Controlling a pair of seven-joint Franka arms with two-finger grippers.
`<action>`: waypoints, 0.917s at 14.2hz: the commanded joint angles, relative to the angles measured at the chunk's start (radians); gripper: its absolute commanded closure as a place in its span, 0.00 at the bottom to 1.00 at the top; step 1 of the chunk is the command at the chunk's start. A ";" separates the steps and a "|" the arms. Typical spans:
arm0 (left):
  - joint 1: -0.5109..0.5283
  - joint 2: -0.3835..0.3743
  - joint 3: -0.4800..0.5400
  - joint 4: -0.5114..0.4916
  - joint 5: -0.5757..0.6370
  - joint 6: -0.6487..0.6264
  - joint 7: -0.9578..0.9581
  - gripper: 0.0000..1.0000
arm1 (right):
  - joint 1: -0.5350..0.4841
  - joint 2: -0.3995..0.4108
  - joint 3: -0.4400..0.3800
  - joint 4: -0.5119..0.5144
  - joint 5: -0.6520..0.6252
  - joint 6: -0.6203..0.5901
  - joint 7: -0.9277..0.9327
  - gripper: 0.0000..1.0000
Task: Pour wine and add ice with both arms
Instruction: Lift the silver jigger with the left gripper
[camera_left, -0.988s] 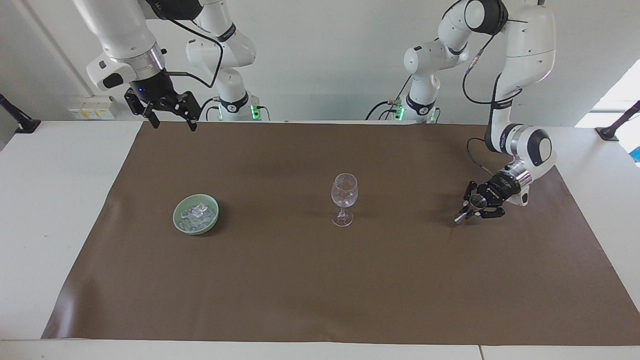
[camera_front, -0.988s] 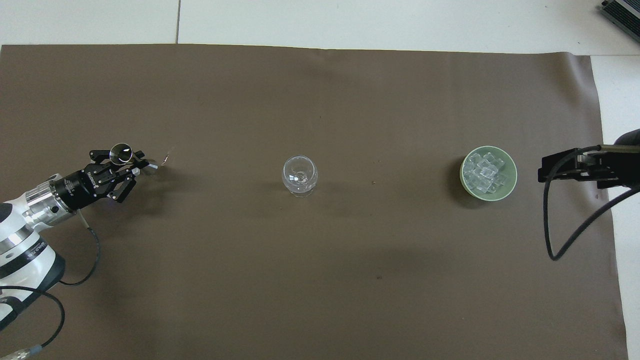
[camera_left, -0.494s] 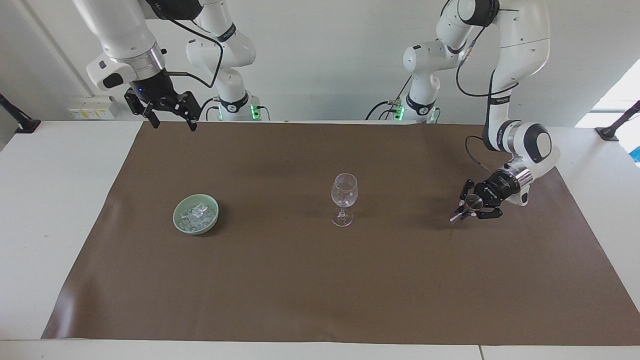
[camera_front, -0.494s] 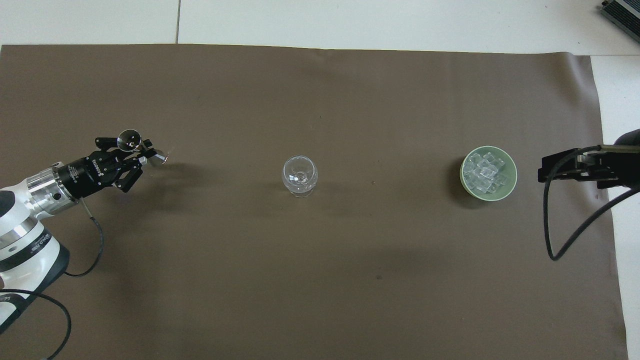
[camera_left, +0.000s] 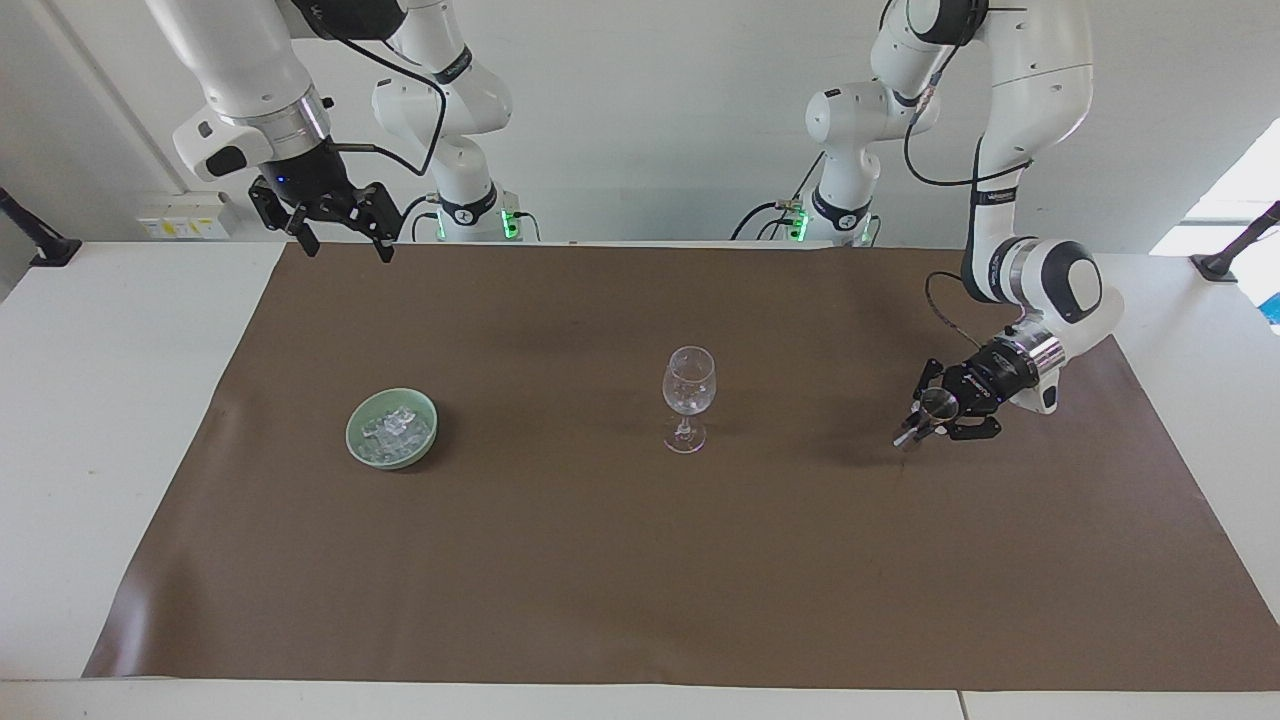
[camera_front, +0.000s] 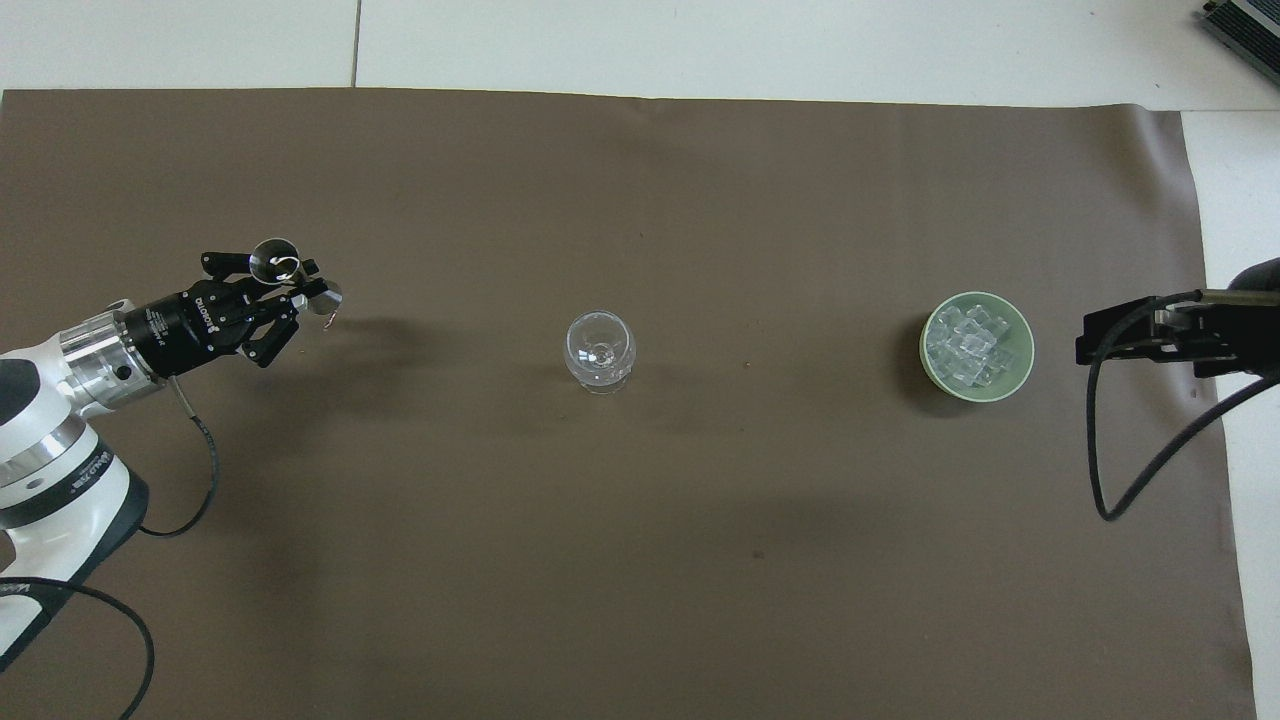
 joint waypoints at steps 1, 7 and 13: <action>-0.062 -0.042 0.006 0.005 -0.018 0.082 -0.047 1.00 | -0.005 -0.009 0.005 -0.002 -0.007 -0.015 -0.026 0.00; -0.125 -0.063 -0.005 0.034 -0.019 0.173 -0.108 1.00 | -0.005 -0.009 0.005 -0.002 -0.007 -0.015 -0.026 0.00; -0.180 -0.088 -0.036 0.055 -0.070 0.265 -0.161 1.00 | -0.005 -0.009 0.005 -0.002 -0.007 -0.015 -0.026 0.00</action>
